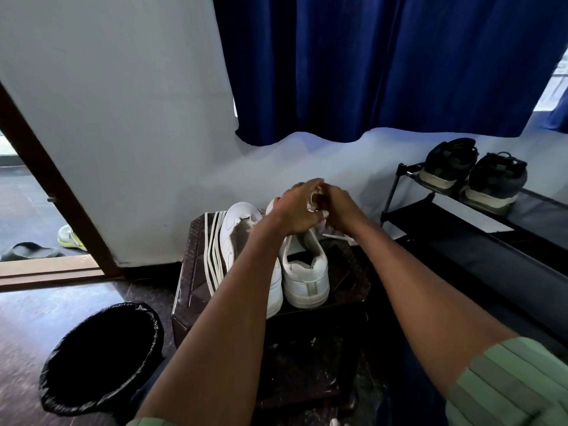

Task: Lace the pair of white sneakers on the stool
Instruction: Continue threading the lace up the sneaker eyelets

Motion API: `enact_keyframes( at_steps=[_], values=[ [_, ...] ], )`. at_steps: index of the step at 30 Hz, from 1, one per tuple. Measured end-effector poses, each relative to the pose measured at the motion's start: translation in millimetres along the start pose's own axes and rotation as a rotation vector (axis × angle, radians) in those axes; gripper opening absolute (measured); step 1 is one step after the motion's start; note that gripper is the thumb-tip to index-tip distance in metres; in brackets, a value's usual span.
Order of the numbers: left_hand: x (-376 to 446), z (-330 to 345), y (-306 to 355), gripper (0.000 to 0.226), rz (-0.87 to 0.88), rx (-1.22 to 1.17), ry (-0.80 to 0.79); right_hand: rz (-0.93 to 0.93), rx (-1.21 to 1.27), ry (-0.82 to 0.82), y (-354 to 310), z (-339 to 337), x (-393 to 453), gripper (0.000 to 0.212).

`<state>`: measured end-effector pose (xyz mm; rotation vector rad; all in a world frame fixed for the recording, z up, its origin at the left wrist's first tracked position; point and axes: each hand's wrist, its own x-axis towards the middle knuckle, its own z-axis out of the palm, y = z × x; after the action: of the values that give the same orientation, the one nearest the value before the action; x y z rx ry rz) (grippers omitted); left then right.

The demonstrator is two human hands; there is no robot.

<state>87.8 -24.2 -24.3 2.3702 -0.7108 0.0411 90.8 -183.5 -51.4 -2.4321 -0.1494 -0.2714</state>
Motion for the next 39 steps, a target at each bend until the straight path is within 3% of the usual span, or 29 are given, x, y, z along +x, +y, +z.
enact_keyframes(
  at_steps=[2,7,11,14,16,18,21,24,25,28,30,32,35,37,38,39],
  values=[
    [2,-4,2,0.061,-0.019,-0.012,0.040,0.060,0.291,0.037,-14,-11,2,0.016],
    [-3,-6,9,0.022,0.043,-0.055,0.109,0.333,1.076,0.158,-46,-27,-3,0.027],
    [-12,-2,19,0.012,0.091,0.175,0.330,0.313,1.392,0.252,-60,-20,-2,0.035],
    [-20,-3,30,0.011,0.150,0.341,0.371,0.351,1.367,0.235,-62,-12,4,0.060],
    [-24,-2,37,0.012,0.158,0.416,0.317,0.408,1.333,0.208,-68,-9,5,0.047],
    [-27,-5,39,0.015,0.206,0.409,0.246,0.477,1.183,0.243,-70,-9,0,0.019],
    [-28,-16,33,0.021,0.303,0.125,0.198,0.523,1.149,0.407,-62,-18,0,0.007],
    [-23,-24,25,0.020,0.189,-0.198,0.395,0.502,1.316,0.393,-50,-31,6,0.034],
    [-20,-23,22,0.027,0.121,-0.276,0.396,0.475,1.358,0.350,-50,-34,7,0.038],
    [-17,-14,21,0.066,-0.045,-0.429,0.048,0.328,1.517,0.185,-58,-38,7,0.040],
    [-18,-10,23,0.050,0.002,-0.491,-0.112,0.263,1.571,0.145,-64,-40,6,0.040],
    [-17,-11,22,0.032,0.039,-0.456,-0.110,0.264,1.554,0.174,-62,-45,7,0.041],
    [-15,-17,11,0.017,0.074,-0.238,0.000,0.319,1.260,0.287,-50,-55,4,0.032],
    [-16,-22,8,0.020,0.045,-0.359,0.087,0.346,0.871,0.257,-48,-55,-1,0.008],
    [-16,-24,9,0.021,0.029,-0.432,0.147,0.357,0.713,0.181,-49,-51,-4,0.012],
    [-15,-26,10,0.025,0.015,-0.500,0.208,0.359,0.611,0.092,-51,-46,-5,0.029]
  ],
)
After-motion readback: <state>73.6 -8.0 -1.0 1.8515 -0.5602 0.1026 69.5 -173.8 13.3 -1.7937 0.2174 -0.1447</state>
